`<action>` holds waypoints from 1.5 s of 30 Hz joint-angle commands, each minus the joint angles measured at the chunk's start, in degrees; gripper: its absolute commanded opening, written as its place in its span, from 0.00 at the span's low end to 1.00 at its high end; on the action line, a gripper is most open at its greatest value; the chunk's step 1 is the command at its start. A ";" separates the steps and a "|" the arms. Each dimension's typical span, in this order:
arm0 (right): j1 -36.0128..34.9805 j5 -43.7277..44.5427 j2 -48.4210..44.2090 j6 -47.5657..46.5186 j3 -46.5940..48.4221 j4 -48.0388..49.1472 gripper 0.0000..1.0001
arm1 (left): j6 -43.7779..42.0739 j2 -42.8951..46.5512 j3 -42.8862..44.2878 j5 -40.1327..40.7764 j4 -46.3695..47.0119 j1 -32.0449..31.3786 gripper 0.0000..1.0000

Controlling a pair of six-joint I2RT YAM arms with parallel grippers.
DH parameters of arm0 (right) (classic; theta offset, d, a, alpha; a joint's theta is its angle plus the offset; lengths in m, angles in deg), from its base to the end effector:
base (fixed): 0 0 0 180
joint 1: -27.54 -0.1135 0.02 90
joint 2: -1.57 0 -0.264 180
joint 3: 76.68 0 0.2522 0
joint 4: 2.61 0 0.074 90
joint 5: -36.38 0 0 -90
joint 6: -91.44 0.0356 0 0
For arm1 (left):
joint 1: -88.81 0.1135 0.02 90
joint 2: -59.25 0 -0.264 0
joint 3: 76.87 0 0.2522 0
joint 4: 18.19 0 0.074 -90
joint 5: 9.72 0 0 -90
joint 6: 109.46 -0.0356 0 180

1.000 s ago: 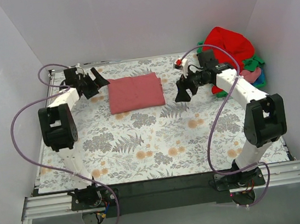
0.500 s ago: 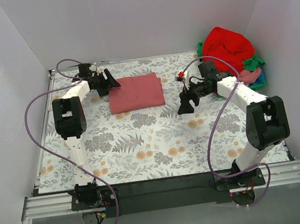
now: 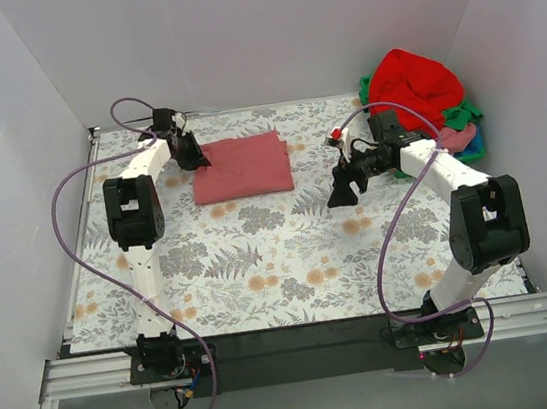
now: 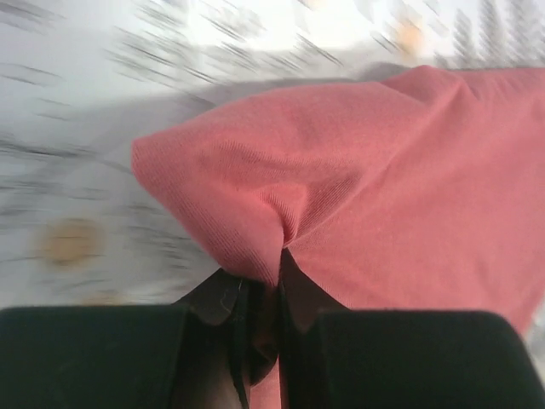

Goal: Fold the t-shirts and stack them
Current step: Neatly place the folded tshirt to the corner

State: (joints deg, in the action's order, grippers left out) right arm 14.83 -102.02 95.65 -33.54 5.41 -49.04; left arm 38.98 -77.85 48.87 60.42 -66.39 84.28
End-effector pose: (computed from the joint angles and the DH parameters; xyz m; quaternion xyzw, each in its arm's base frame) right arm 0.3225 0.1000 0.2413 -0.4568 0.7577 0.3391 0.3197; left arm 0.5125 -0.0527 0.1509 -0.3905 0.8677 -0.2770 0.1336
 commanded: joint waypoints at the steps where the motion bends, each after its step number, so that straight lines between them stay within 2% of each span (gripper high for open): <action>1: 0.49 -2.40 -2.41 -1.14 -0.40 0.76 0.82 | -6.81 0.34 4.03 21.46 -3.89 4.18 0.00; 4: 0.67 -2.57 -2.68 -1.23 -0.31 0.32 0.82 | -12.79 -0.27 5.26 29.85 -2.75 4.45 0.00; 5: 0.58 -2.66 -2.76 -1.23 -0.31 0.32 0.82 | -13.86 -0.45 5.35 35.45 -2.13 4.45 0.00; 8: 0.58 -3.45 -3.38 -1.40 -0.22 0.15 0.82 | -16.77 -1.59 5.88 41.55 -0.55 7.61 0.00; 14: 0.67 -4.51 -4.00 -1.49 -0.48 -0.03 0.82 | -17.92 -3.44 8.94 44.64 1.47 12.53 0.00; 20: 0.67 -5.56 -3.21 -1.58 -0.40 -0.21 0.82 | -16.17 -5.20 12.37 44.11 3.32 16.75 0.00; 24: 0.76 -5.56 -2.06 -1.84 -0.31 -0.47 0.82 | -11.87 -4.94 14.31 43.94 2.97 18.24 0.33; 25: 0.67 -5.48 -1.89 -2.02 -0.31 -0.64 0.82 | -11.16 -4.15 14.75 43.50 2.62 18.33 0.51; 27: 0.67 -5.39 -1.71 -2.19 -0.22 -0.91 0.82 | -9.93 -2.92 16.07 42.97 1.83 18.25 0.69; 29: 0.67 -5.39 -1.80 -2.28 -0.31 -0.82 0.82 | -8.96 -0.20 16.16 43.06 1.48 18.25 0.77; 32: 0.67 -5.56 -2.23 -2.37 -0.40 -0.91 0.82 | -6.76 4.37 15.72 44.64 1.04 18.25 0.79; 34: 0.67 -5.74 -2.41 -2.37 -0.40 -0.91 0.82 | -5.19 7.36 13.89 42.29 0.78 18.25 0.79; 36: 0.67 -5.56 -2.68 -2.46 -0.40 -0.91 0.83 | -4.47 12.19 11.17 33.79 1.39 17.98 0.80; 37: 0.67 -5.39 -2.59 -2.55 -0.48 -0.91 0.82 | -4.56 13.86 6.28 29.83 2.17 17.81 0.80; 38: 0.67 -5.13 -2.85 -2.55 -0.48 -1.00 0.82 | -5.95 17.18 3.44 20.30 4.53 17.20 0.79; 41: 0.67 -5.04 -3.29 -2.81 -0.57 -1.00 0.82 | -9.20 18.45 -3.34 5.24 5.26 15.53 0.77; 45: 0.76 -5.12 -3.64 -2.90 -0.75 -0.91 0.82 | -12.81 16.08 -5.11 3.86 4.99 11.75 0.75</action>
State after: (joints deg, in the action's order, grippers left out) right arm 15.20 -106.10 93.84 -35.31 5.17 -49.43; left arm 30.13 -59.55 46.21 74.21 -60.79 99.60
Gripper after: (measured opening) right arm 0.826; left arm 0.758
